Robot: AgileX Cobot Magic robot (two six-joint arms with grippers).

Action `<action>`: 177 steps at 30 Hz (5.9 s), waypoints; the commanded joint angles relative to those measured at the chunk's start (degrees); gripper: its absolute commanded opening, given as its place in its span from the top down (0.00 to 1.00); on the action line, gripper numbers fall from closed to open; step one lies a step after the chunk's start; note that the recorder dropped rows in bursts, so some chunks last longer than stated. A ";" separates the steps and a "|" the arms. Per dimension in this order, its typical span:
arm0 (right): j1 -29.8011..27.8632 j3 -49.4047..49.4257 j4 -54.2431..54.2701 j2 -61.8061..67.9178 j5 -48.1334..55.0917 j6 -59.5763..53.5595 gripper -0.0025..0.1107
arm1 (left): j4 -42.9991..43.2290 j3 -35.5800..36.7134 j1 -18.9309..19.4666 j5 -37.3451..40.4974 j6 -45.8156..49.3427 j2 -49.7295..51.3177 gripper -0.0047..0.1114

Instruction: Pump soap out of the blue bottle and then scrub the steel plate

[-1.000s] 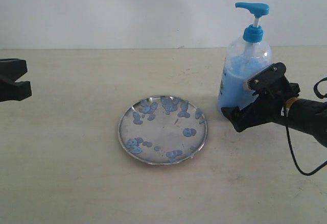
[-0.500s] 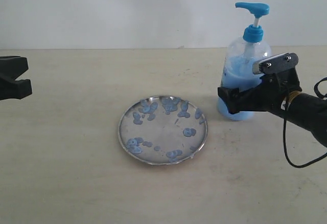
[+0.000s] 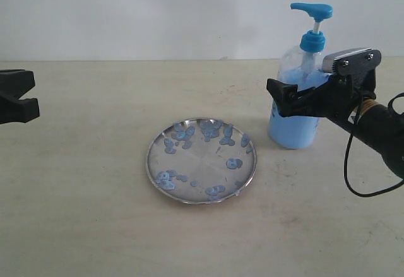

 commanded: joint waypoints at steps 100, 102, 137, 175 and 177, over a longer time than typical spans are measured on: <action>-0.20 -1.07 -25.87 -0.27 13.56 -12.21 0.98 | 64.86 -65.96 -23.57 -20.09 -46.28 52.23 0.92; -0.20 -1.07 -25.87 -0.27 13.56 -12.21 0.98 | 66.00 -65.96 -23.57 -20.09 -46.89 52.64 0.92; -0.20 -1.07 -16.22 -0.27 9.19 -11.94 0.82 | 61.01 -64.44 -23.08 -24.89 -50.57 42.46 0.92; -0.20 9.82 -70.93 -84.21 49.38 87.95 0.97 | -87.87 14.87 -10.41 0.36 79.05 -55.25 0.92; -0.20 14.41 -76.42 -91.86 45.19 96.37 0.97 | -96.68 16.97 -10.41 -3.75 85.28 -60.34 0.92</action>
